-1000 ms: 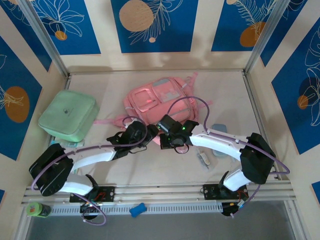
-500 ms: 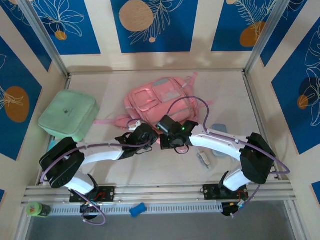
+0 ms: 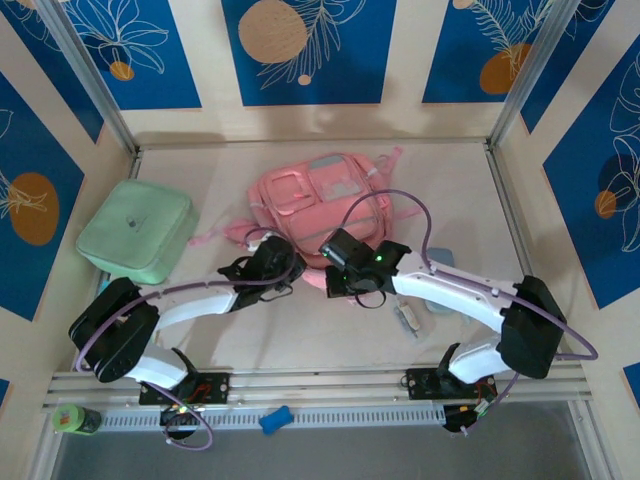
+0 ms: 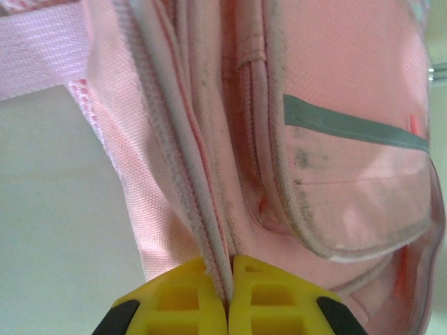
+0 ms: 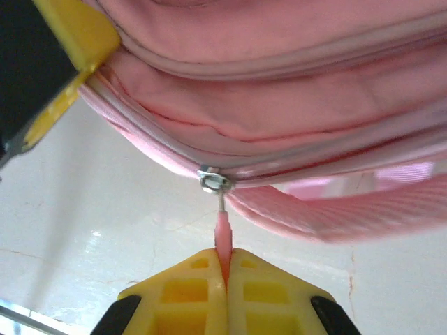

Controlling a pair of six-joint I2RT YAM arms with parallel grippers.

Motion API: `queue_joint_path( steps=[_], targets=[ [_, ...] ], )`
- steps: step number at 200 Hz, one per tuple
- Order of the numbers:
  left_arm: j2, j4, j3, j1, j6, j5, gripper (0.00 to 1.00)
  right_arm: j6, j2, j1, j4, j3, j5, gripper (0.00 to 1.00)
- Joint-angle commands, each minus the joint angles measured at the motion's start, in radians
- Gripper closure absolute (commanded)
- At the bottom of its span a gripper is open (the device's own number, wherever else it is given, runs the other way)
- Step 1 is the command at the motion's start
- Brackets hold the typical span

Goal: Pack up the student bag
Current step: Zip the student bag at the center of the table.

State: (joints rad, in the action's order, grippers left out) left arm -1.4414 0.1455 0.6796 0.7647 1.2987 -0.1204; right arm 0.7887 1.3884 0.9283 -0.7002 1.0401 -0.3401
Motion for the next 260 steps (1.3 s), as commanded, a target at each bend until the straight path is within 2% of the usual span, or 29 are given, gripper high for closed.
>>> queue_joint_path(
  steps=[1,44,74,92,113,125,137,163,189,219,260],
  targets=[
    [0.022,-0.022,0.008,-0.105,-0.116,0.015,1.00,0.001,-0.066,-0.020,-0.130,-0.033,-0.014,1.00],
    [0.028,-0.045,0.036,-0.233,-0.223,0.139,1.00,-0.063,-0.137,-0.113,-0.099,-0.127,0.051,1.00],
    [0.027,-0.119,0.082,-0.261,-0.281,0.161,1.00,-0.159,-0.128,-0.095,-0.036,-0.103,0.116,1.00],
    [0.022,-0.130,0.094,-0.272,-0.308,0.170,1.00,-0.167,-0.121,-0.073,0.033,-0.096,0.148,1.00],
    [0.021,-0.188,0.114,-0.277,-0.333,0.160,1.00,-0.152,-0.061,-0.086,0.042,-0.071,0.130,1.00],
    [0.029,-0.205,0.115,-0.275,-0.330,0.181,0.75,-0.166,-0.031,-0.077,0.059,-0.048,0.162,1.00],
    [0.064,-0.197,0.078,-0.269,-0.285,0.194,0.62,-0.171,-0.025,-0.051,0.075,-0.036,0.153,1.00],
    [0.153,-0.092,-0.048,-0.183,-0.133,0.164,0.44,-0.166,-0.024,-0.040,0.075,-0.040,0.133,1.00],
    [0.157,-0.061,-0.065,-0.054,0.003,0.081,0.36,-0.185,-0.021,-0.051,0.108,-0.065,0.170,1.00],
    [0.101,-0.057,-0.041,-0.005,0.090,0.001,0.35,-0.201,0.015,-0.059,0.136,-0.066,0.171,1.00],
    [0.059,-0.045,-0.060,-0.001,0.118,-0.042,0.48,-0.220,0.084,-0.063,0.160,-0.033,0.178,1.00]
  ],
)
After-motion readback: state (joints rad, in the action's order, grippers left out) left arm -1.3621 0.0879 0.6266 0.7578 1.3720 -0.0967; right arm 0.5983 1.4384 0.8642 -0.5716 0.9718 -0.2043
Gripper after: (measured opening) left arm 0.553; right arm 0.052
